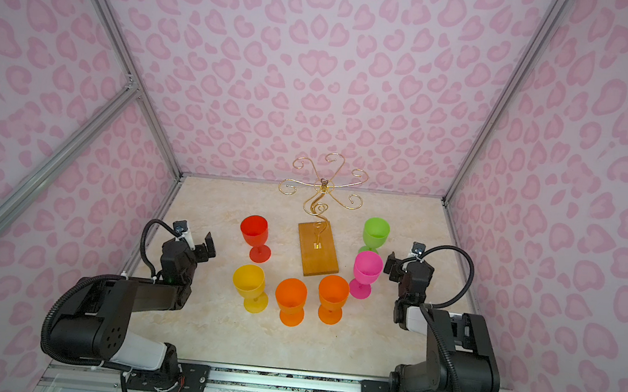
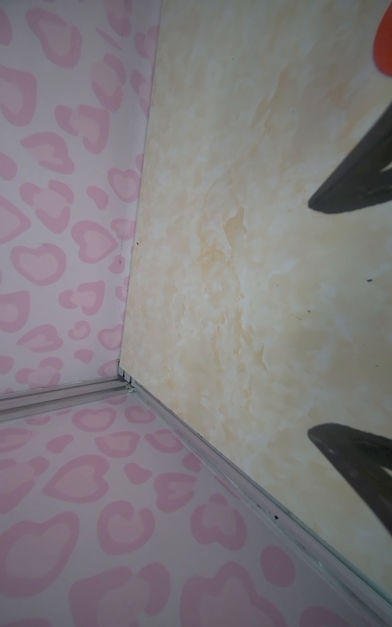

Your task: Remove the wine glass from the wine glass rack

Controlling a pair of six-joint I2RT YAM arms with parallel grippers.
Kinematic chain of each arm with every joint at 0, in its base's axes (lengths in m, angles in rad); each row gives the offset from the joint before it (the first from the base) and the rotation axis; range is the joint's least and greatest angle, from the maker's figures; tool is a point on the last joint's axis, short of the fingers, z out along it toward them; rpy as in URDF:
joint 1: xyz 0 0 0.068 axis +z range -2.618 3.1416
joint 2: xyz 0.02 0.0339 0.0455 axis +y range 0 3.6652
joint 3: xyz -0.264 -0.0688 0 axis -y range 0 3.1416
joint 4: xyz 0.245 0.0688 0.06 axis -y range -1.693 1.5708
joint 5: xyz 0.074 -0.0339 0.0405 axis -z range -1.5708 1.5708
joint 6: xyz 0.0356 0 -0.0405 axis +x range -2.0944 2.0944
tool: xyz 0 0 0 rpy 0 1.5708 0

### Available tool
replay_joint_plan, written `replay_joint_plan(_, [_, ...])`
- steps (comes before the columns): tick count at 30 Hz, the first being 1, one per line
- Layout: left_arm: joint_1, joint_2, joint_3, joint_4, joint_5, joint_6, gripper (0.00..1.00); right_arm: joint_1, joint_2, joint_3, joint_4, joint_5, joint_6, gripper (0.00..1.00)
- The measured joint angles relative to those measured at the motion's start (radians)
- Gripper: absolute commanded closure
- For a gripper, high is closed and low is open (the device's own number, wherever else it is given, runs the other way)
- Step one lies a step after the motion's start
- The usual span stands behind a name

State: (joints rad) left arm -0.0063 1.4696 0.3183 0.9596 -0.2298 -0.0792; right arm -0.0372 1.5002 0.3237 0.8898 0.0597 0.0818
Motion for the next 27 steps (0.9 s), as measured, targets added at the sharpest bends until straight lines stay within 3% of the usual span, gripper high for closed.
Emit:
replay_joint_plan(9, [0.0, 0.0, 0.0, 0.004, 0.005, 0.0, 0.02, 0.022, 0.061, -0.024, 0.153, 0.018, -0.018, 0.01])
replay_joint_plan(27, [0.0, 0.0, 0.0, 0.006, 0.006, 0.0, 0.02, 0.022, 0.062, -0.024, 0.182, 0.026, -0.021, 0.01])
